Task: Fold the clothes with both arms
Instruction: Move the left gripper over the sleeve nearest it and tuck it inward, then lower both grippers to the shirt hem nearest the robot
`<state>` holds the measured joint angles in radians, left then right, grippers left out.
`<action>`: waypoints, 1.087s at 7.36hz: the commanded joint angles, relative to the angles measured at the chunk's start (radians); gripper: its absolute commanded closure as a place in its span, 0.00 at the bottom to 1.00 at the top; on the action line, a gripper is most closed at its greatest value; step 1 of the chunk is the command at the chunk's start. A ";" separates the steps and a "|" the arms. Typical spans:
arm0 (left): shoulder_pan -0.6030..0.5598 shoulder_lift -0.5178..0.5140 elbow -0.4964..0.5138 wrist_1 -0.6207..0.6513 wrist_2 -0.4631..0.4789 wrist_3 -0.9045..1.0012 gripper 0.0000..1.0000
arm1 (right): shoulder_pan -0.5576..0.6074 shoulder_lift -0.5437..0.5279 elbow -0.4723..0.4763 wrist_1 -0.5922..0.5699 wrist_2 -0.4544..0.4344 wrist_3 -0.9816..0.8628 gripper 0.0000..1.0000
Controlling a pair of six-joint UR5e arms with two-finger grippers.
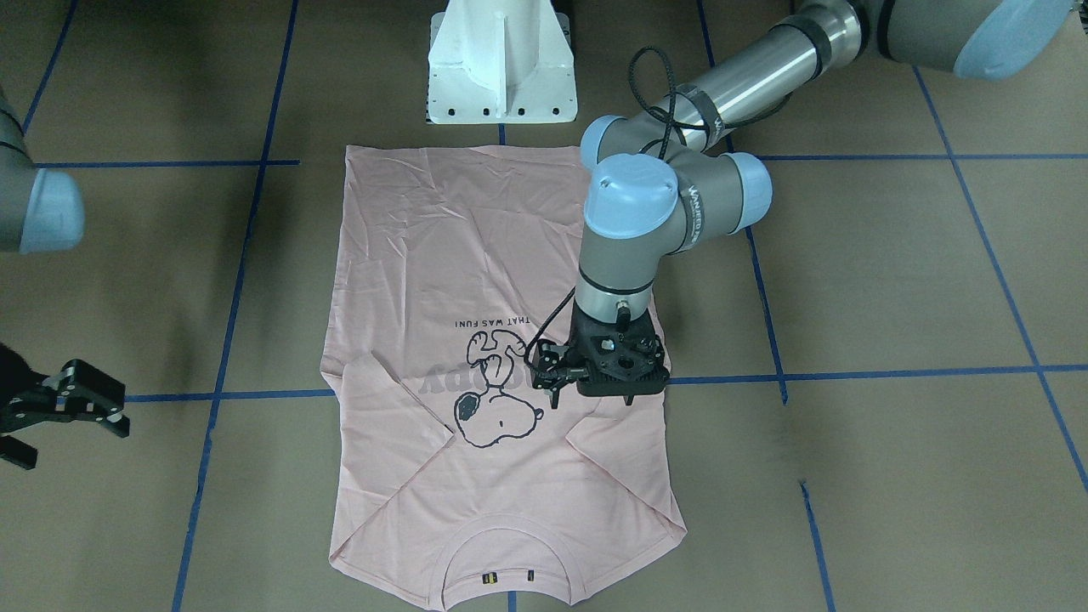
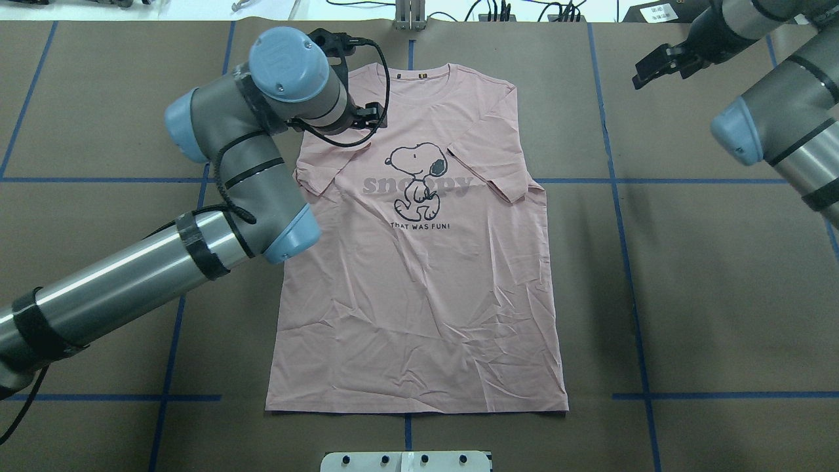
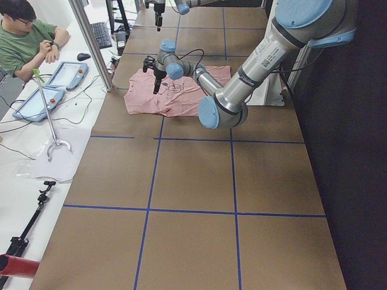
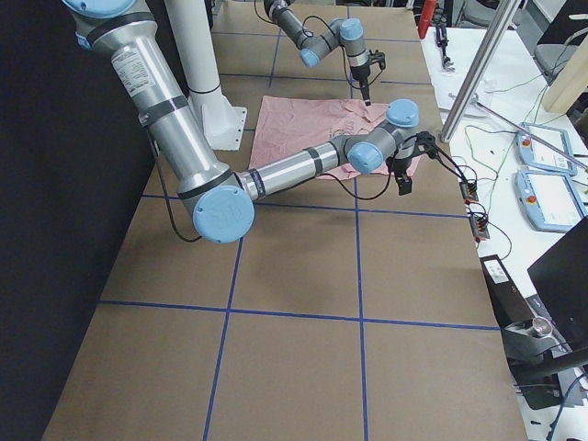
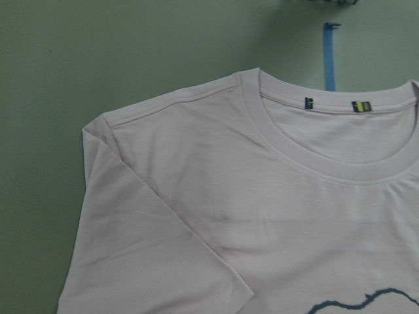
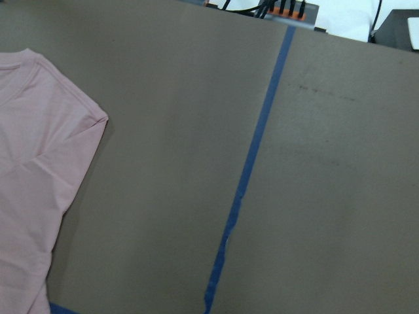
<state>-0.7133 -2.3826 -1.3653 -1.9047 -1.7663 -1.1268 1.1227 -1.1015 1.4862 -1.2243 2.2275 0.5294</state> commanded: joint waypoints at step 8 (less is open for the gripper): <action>0.458 0.610 -0.701 -0.005 0.132 -0.318 0.01 | -0.938 -0.371 0.700 -0.058 -0.739 0.962 0.07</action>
<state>-0.3676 -1.8379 -2.0263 -1.9146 -1.6975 -1.3571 0.2385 -1.4562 2.1672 -1.2679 1.5438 1.4649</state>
